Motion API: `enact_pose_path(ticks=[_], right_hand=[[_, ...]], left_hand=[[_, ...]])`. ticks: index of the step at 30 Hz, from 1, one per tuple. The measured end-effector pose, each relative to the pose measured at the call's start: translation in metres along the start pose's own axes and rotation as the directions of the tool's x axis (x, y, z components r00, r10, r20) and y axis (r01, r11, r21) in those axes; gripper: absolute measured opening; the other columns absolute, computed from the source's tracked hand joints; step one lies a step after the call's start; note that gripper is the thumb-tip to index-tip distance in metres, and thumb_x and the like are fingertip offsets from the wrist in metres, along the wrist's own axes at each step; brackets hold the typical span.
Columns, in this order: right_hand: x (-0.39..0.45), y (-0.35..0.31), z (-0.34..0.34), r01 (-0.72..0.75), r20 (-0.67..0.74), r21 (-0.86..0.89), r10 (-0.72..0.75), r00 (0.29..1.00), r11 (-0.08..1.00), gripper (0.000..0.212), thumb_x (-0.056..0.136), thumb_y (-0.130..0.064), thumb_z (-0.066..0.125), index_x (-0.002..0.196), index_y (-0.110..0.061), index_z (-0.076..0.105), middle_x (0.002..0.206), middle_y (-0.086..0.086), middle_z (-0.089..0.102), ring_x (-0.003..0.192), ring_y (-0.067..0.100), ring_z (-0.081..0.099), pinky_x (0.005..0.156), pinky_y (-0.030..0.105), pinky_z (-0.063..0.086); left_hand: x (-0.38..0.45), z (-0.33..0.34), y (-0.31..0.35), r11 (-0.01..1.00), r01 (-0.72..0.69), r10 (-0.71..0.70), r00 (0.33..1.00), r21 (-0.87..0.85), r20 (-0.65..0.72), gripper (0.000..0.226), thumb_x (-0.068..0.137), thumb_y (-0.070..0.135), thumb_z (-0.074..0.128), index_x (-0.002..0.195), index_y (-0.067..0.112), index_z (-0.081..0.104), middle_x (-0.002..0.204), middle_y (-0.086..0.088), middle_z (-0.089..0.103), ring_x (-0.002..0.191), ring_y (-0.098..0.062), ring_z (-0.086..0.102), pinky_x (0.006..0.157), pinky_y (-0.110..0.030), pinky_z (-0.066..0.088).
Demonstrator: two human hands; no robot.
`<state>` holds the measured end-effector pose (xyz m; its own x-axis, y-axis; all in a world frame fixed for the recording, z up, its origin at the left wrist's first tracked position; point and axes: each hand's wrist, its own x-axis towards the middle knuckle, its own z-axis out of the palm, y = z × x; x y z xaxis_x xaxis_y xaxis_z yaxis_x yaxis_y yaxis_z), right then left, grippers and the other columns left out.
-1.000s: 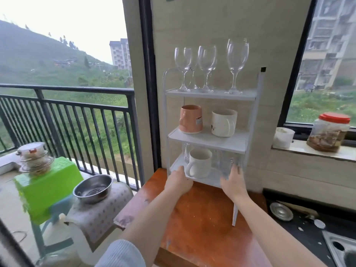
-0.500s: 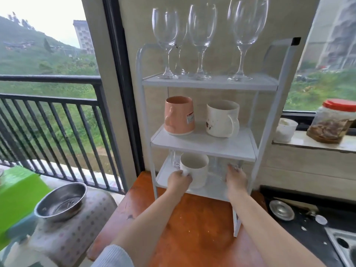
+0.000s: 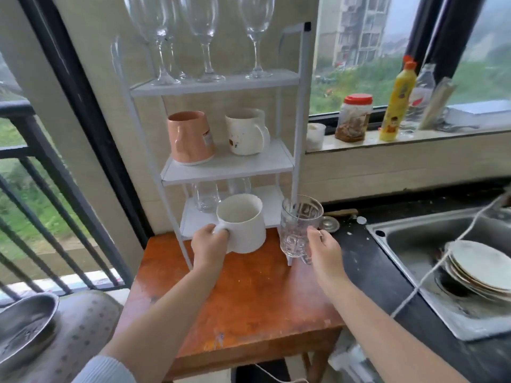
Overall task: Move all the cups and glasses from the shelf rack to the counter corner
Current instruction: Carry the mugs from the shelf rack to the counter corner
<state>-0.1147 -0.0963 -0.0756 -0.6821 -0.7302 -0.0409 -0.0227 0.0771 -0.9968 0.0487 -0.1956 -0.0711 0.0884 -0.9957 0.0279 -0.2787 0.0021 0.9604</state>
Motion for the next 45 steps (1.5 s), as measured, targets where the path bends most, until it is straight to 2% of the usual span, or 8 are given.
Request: enact_pose_path(ticks=[5,11,13,15,19,23,34,45], right_hand=[[-0.027,-0.003,-0.087,-0.009,-0.203,-0.028,0.003,0.979,1.0,0.042,0.094,-0.022,0.042,0.054,-0.014,0.034,0.052,0.002,0.034,0.045,0.012,0.032,0.042,0.018,0.03],[-0.06,-0.009,-0.237,-0.001,-0.464,-0.026,-0.011,0.886,1.0,0.041,0.094,-0.023,0.043,0.059,-0.001,0.044,0.056,0.004,0.032,0.051,0.014,0.029,0.054,0.028,0.025],[-0.076,-0.007,-0.299,-0.008,-0.561,-0.018,-0.004,0.828,1.0,0.042,0.094,-0.026,0.043,0.068,0.006,0.049,0.056,0.003,0.034,0.052,0.014,0.032,0.054,0.027,0.026],[-0.1,-0.002,-0.376,-0.01,-0.669,-0.012,-0.001,0.743,1.0,0.041,0.095,-0.027,0.043,0.059,-0.009,0.043,0.056,0.002,0.037,0.052,0.013,0.034,0.054,0.026,0.028],[-0.144,0.001,-0.491,-0.038,-0.782,0.001,0.024,0.623,0.999,0.04,0.095,-0.026,0.043,0.057,-0.014,0.04,0.054,0.002,0.038,0.049,0.014,0.036,0.048,0.023,0.032],[-0.204,0.011,-0.623,-0.05,-0.899,0.007,0.028,0.437,0.999,0.039,0.095,-0.026,0.043,0.059,-0.013,0.033,0.052,0.003,0.029,0.045,0.015,0.028,0.044,0.025,0.026],[-0.307,0.051,-0.875,-0.028,-0.992,0.121,0.122,0.032,0.992,0.044,0.094,-0.025,0.043,0.055,-0.015,0.025,0.054,0.0,0.026,0.048,0.014,0.025,0.049,0.026,0.022],[-0.344,0.058,-1.103,-0.01,-0.942,0.186,0.175,-0.287,0.983,0.041,0.092,-0.023,0.043,0.053,-0.014,0.034,0.052,0.002,0.036,0.048,0.014,0.031,0.05,0.027,0.026]], left_hand=[[-0.048,0.053,0.032,0.997,-0.043,0.054,0.984,-0.069,0.168,0.01,0.063,0.014,0.047,0.063,0.004,0.05,0.062,-0.01,0.042,0.064,-0.021,0.036,0.057,-0.032,0.029],[-0.154,0.165,0.081,0.978,-0.109,0.173,0.901,-0.178,0.397,0.018,0.062,0.014,0.048,0.047,0.011,0.04,0.056,-0.01,0.039,0.063,-0.02,0.036,0.058,-0.036,0.04],[-0.205,0.21,0.102,0.966,-0.132,0.227,0.85,-0.224,0.475,0.016,0.055,0.017,0.043,0.04,0.015,0.036,0.046,-0.002,0.032,0.054,-0.018,0.03,0.056,-0.033,0.034],[-0.275,0.26,0.121,0.963,-0.116,0.241,0.777,-0.245,0.581,0.013,0.053,0.018,0.042,0.041,0.018,0.037,0.047,0.0,0.035,0.051,-0.015,0.03,0.052,-0.031,0.029],[-0.384,0.337,0.14,0.962,-0.034,0.219,0.691,-0.271,0.689,0.025,0.074,0.004,0.051,0.05,0.012,0.046,0.052,-0.002,0.041,0.061,-0.021,0.038,0.053,-0.031,0.031],[-0.517,0.411,0.162,0.966,-0.003,0.219,0.529,-0.257,0.82,0.03,0.077,0.001,0.049,0.049,0.015,0.047,0.053,-0.001,0.045,0.054,-0.017,0.039,0.051,-0.032,0.032],[-0.793,0.578,0.225,0.968,-0.098,0.244,0.155,-0.231,0.957,0.025,0.074,0.002,0.046,0.051,0.013,0.043,0.058,-0.003,0.041,0.061,-0.021,0.037,0.062,-0.032,0.034],[-1.028,0.738,0.285,0.937,-0.176,0.271,-0.178,-0.301,0.946,0.033,0.076,-0.002,0.046,0.049,0.014,0.04,0.055,-0.002,0.041,0.054,-0.014,0.036,0.047,-0.023,0.029]])
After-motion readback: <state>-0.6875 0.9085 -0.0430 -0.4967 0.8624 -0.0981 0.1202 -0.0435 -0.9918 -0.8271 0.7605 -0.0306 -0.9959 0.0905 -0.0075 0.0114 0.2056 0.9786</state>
